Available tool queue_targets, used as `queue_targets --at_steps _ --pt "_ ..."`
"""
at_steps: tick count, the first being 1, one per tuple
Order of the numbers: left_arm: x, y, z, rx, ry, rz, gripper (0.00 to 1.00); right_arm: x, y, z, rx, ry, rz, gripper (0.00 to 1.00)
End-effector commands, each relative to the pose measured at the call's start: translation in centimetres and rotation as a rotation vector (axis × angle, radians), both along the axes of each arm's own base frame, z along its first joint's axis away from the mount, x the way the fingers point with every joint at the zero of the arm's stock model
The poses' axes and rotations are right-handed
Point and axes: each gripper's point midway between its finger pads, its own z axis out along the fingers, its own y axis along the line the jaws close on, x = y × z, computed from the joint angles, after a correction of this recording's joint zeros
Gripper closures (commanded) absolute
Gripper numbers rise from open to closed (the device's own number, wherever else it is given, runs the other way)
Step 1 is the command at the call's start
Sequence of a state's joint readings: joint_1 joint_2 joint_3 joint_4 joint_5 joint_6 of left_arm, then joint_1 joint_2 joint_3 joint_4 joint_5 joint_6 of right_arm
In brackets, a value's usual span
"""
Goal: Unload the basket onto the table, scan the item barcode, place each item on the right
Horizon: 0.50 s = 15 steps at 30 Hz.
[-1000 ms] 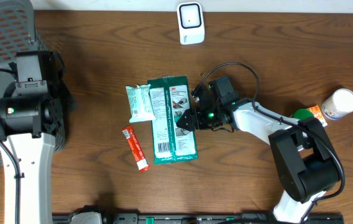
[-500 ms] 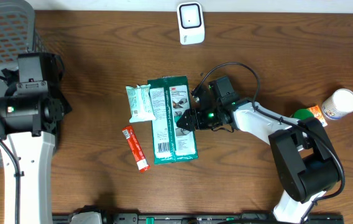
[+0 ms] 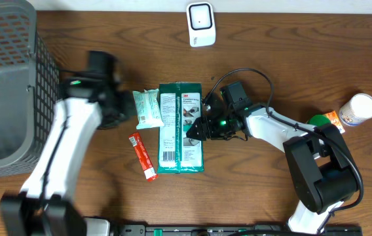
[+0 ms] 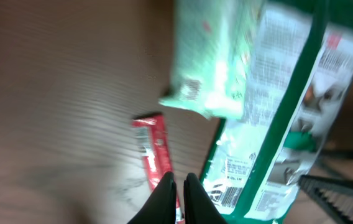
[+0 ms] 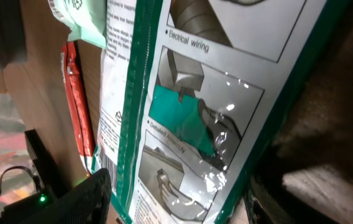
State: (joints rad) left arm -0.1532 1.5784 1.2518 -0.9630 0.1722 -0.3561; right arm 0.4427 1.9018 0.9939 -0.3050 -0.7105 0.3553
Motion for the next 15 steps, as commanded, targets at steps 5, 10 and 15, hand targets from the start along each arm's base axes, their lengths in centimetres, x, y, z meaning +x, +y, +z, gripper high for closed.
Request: queue_targets --at_steps 5,10,15 --pt "-0.6 -3.9 -5.6 0.009 0.141 -0.158 0.91 -1.7 -1.6 -3.3 -0.107 0.110 -0.060 0.35" --pt "-1.3 -4.5 -7.7 0.026 0.203 -0.217 0.91 -1.9 -1.6 -3.4 -0.114 0.115 -0.061 0.35" --pt "-1.6 -5.5 -9.1 0.036 0.226 -0.268 0.91 -2.7 -1.3 -3.9 -0.153 0.131 -0.074 0.36"
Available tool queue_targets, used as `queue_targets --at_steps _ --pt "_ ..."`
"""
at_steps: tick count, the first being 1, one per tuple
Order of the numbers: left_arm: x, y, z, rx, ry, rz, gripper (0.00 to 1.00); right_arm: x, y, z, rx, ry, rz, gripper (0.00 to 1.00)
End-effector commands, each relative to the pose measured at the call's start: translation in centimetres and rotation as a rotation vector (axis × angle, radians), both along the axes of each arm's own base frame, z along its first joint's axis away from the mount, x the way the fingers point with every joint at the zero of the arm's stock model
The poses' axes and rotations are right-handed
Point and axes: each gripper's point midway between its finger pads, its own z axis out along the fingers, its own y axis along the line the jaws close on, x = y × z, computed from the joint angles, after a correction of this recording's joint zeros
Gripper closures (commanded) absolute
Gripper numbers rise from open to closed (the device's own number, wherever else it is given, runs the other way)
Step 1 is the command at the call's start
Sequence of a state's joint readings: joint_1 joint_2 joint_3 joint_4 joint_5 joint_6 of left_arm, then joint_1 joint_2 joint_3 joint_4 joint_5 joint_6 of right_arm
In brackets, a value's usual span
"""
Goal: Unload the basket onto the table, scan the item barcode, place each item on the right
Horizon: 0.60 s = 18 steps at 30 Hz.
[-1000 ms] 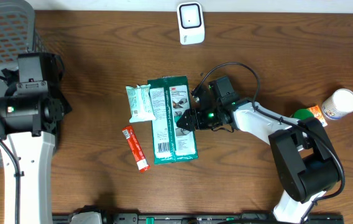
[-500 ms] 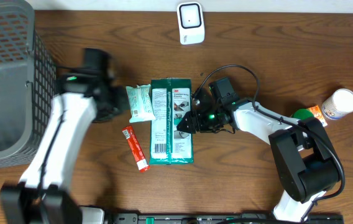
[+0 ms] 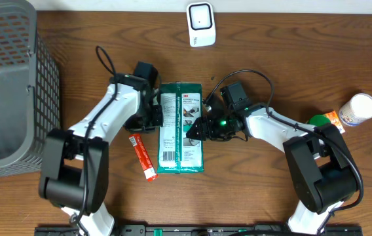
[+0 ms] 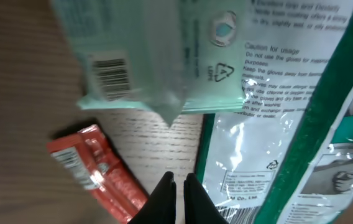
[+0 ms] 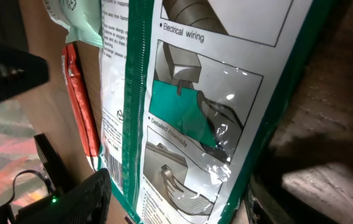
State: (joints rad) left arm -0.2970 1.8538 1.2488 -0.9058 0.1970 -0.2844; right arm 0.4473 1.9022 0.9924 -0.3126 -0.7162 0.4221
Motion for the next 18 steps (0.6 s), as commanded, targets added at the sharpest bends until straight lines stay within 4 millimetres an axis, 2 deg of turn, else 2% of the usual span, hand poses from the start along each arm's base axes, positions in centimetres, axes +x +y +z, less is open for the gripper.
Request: queue_targets --at_steps 1,5,10,18 --pt "-0.3 -0.8 -1.1 0.002 0.013 -0.058 0.91 -2.5 -1.4 -4.2 -0.167 0.079 -0.034 0.35" --pt "-0.1 -1.4 -2.2 0.005 0.011 -0.074 0.91 -3.2 -1.2 -4.8 -0.188 0.067 -0.027 0.35" --pt "0.0 0.4 -3.4 0.118 0.015 -0.017 0.91 -3.6 -1.0 -5.2 -0.183 0.077 -0.045 0.35" --pt "0.2 0.3 -4.5 0.117 -0.003 -0.020 0.91 -3.5 -1.0 -5.2 -0.181 0.083 -0.060 0.35"
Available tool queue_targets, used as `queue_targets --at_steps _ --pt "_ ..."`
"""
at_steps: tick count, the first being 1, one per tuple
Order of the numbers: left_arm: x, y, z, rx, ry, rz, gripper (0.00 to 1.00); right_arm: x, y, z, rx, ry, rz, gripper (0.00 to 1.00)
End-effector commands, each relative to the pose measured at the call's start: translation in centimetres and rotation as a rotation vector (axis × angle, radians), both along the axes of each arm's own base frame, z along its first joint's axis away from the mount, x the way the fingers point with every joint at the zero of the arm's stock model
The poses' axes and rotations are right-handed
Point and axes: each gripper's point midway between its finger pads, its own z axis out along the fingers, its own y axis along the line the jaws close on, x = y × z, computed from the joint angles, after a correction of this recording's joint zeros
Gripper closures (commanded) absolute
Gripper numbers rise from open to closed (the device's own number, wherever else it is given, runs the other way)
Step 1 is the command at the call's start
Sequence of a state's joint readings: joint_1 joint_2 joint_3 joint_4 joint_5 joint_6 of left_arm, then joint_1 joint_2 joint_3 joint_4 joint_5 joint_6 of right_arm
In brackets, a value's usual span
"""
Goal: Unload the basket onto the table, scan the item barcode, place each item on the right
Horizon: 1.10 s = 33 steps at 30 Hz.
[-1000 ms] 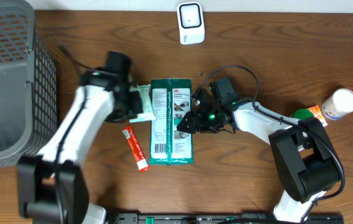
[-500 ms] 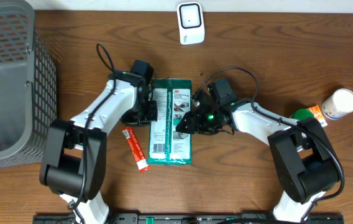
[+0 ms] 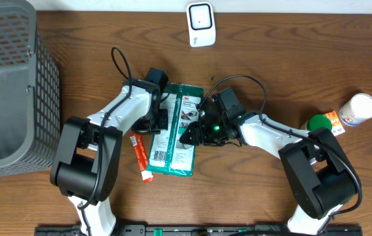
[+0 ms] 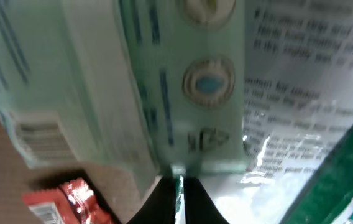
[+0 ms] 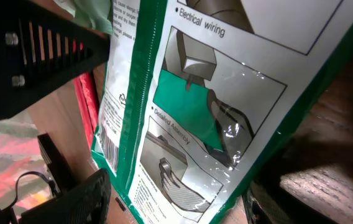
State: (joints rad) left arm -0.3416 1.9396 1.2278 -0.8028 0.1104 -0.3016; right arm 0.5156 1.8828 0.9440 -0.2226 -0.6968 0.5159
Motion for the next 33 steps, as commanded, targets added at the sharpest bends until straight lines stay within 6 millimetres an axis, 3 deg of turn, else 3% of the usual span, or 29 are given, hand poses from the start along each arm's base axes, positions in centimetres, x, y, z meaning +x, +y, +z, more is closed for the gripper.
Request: queue_targets --at_steps 1,7,10,17,23,24,26,31,33 --pt "-0.9 0.6 -1.3 0.032 0.021 0.010 0.91 -2.0 -2.8 -5.1 -0.187 0.079 -0.054 0.35" --pt "-2.2 -1.4 -1.5 -0.084 0.078 0.009 0.91 -1.8 -1.7 -4.3 -0.121 0.065 -0.036 0.36" --pt "-2.5 -2.5 -1.4 -0.128 0.091 0.002 0.91 -1.4 -0.6 -3.5 -0.056 0.061 -0.032 0.44" --pt "-2.9 -3.2 -1.4 -0.126 0.093 -0.024 0.91 -0.7 0.1 -2.8 -0.011 0.025 -0.028 0.51" --pt "-3.1 -3.5 -1.4 -0.125 0.093 -0.037 0.91 -1.1 2.2 -1.5 0.076 -0.023 0.044 0.53" --pt "-3.1 -3.5 -1.4 -0.125 0.093 -0.037 0.91 -1.1 2.2 -1.7 0.066 -0.029 0.043 0.55" --pt "-3.1 -3.5 -1.4 -0.125 0.093 -0.036 0.91 -1.1 2.2 -1.8 0.058 -0.043 0.051 0.99" --pt "-2.6 -3.7 -1.1 -0.136 0.069 -0.037 0.93 -0.8 2.0 -1.2 0.070 -0.074 0.066 0.99" --pt "-0.8 -4.3 0.9 -0.170 -0.019 -0.038 0.93 -0.2 1.6 0.5 0.094 -0.118 0.075 0.99"
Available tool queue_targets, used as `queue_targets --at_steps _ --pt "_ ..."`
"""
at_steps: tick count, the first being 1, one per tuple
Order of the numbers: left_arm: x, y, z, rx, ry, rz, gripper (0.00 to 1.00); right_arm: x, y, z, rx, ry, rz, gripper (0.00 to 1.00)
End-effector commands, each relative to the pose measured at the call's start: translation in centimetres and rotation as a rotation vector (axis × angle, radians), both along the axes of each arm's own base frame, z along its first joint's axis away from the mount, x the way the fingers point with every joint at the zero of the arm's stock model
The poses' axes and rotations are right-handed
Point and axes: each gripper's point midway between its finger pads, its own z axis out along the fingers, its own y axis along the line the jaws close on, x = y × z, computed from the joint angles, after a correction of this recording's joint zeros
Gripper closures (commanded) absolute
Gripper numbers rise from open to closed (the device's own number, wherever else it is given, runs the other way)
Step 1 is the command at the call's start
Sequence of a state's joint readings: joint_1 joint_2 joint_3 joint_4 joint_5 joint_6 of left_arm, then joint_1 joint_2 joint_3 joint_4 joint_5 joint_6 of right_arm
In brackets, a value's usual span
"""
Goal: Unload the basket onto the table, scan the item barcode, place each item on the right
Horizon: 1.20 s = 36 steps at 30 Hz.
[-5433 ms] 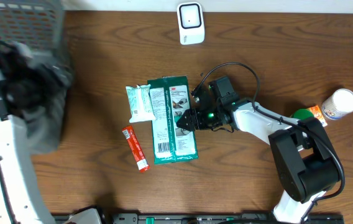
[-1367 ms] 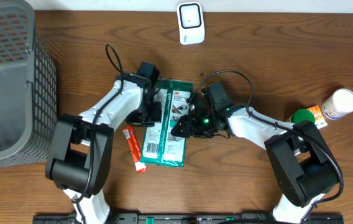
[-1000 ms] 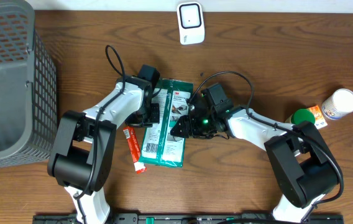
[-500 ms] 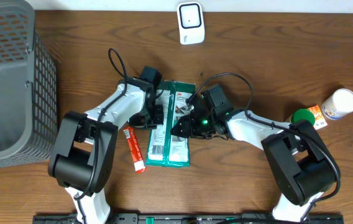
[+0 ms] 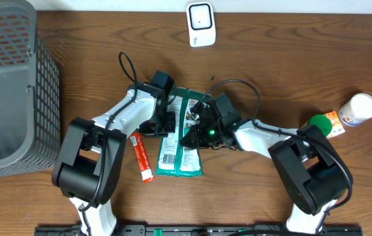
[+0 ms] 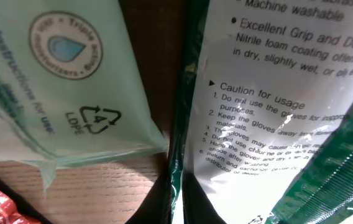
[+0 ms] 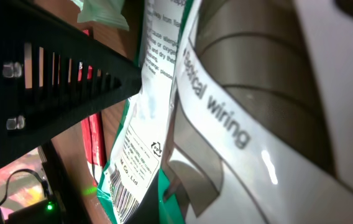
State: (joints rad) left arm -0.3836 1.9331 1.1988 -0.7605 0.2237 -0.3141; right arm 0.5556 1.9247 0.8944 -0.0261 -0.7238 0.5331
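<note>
The green and white glove package lies mid-table, buckled along its length, its barcode near the lower end. My left gripper is shut, tips set against the package's left green edge, the same narrow slit between its fingers. From the other side my right gripper is shut on a raised fold of the package, close to the barcode. The white scanner stands at the far edge.
A mint wipes pack lies just left of the package, mostly under my left arm. A red stick sachet lies below it. A grey basket fills the left side. A white bottle and a green-capped item sit far right.
My right gripper, open beside the package's right edge, is now shut on a fold of it. The package has buckled and straightened its tilt. My left gripper stays at the left edge.
My left arm was by the basket and the right gripper stood open at the flat package's right edge. The left gripper, shut, came over the wipes pack to the package's left edge. The package then lay shoved left and tilted, and now is creased in the right gripper.
</note>
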Motion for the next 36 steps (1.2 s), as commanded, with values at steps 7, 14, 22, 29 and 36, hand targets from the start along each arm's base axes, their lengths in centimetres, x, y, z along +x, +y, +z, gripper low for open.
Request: queue_targets --at_steps 7,14,22,29,36 --pt "6.1 0.3 13.5 -0.193 -0.439 0.074 0.92 2.1 -3.2 10.8 0.074 -0.364 0.060 0.99" --pt "6.7 7.9 24.2 -0.178 -0.769 0.290 0.92 2.5 -8.0 18.0 -0.163 -0.622 0.047 0.99" --pt "5.7 15.1 29.1 -0.050 -0.960 0.426 0.84 4.7 -11.8 30.4 -0.424 -0.949 0.082 0.99" --pt "6.5 17.4 27.4 -0.009 -0.915 0.480 0.71 6.9 -13.2 39.7 -0.521 -1.222 0.027 0.99" --pt "7.4 18.1 24.9 0.009 -0.842 0.494 0.43 9.7 -13.1 44.6 -0.603 -1.384 0.034 0.99"
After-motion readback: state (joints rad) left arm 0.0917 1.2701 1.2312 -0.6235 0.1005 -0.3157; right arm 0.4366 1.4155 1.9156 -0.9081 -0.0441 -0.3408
